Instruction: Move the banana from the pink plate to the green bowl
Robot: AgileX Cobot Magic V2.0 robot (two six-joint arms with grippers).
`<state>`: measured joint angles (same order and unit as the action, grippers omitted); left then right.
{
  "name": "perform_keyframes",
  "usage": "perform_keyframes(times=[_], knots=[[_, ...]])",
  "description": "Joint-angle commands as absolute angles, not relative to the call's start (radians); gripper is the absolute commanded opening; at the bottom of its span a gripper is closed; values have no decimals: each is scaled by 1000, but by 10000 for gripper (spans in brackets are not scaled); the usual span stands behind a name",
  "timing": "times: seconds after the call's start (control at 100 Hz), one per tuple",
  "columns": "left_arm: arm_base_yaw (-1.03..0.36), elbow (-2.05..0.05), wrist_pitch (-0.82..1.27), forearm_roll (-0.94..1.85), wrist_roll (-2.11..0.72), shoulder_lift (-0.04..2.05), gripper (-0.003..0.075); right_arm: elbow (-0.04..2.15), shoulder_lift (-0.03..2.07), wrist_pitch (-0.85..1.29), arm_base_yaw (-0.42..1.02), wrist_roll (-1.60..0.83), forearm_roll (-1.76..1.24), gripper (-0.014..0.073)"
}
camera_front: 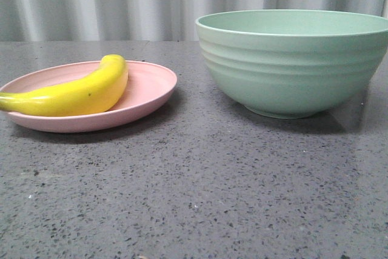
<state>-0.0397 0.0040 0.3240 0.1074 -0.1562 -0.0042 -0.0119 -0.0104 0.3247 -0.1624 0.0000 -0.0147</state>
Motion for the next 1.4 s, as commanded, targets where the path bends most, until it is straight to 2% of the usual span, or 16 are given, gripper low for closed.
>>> perform_keyframes(times=[0.0, 0.54, 1.06, 1.39], knots=[[-49, 13, 250, 112, -148, -33, -20, -34, -30, 310, -165, 0, 0, -67], [-49, 13, 95, 95, -148, -33, -20, -34, -30, 303, -165, 0, 0, -67], [-49, 13, 58, 95, -148, -33, -20, -34, -30, -93, -165, 0, -56, -67], [-49, 13, 57, 95, -148, -33, -20, -34, -28, -81, -165, 0, -56, -67]])
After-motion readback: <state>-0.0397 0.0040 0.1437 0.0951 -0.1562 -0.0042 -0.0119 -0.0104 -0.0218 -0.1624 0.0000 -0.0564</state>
